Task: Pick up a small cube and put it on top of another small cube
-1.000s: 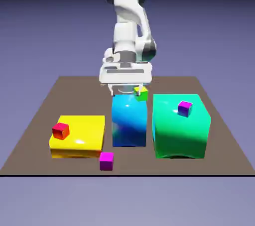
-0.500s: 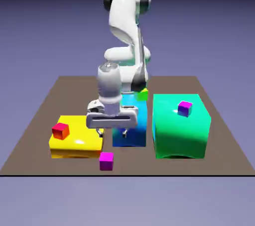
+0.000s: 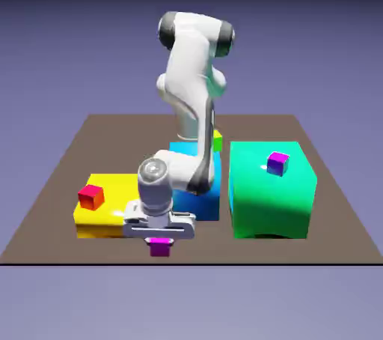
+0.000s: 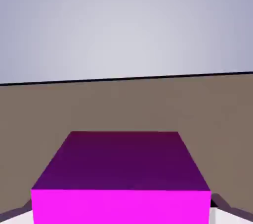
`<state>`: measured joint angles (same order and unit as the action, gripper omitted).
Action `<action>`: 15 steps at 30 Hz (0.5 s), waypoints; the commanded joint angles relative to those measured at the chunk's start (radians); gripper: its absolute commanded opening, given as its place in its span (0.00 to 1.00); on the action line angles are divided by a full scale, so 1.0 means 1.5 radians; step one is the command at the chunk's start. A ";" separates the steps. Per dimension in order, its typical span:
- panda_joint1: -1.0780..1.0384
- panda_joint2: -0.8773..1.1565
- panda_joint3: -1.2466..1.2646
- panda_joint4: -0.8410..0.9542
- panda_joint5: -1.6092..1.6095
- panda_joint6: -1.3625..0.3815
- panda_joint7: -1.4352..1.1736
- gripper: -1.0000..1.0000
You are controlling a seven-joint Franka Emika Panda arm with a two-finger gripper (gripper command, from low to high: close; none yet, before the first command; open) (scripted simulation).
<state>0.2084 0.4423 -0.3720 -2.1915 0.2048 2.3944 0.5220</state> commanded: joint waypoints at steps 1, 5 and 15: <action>0.007 -0.024 -0.010 0.001 -0.014 -0.024 0.010 0.00; -0.008 -0.121 0.031 -0.037 -0.017 -0.079 0.045 0.00; -0.045 -0.362 0.135 -0.132 -0.025 -0.217 0.132 0.00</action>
<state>0.1419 -0.1012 -0.1703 -2.3901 0.1706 2.0689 0.7185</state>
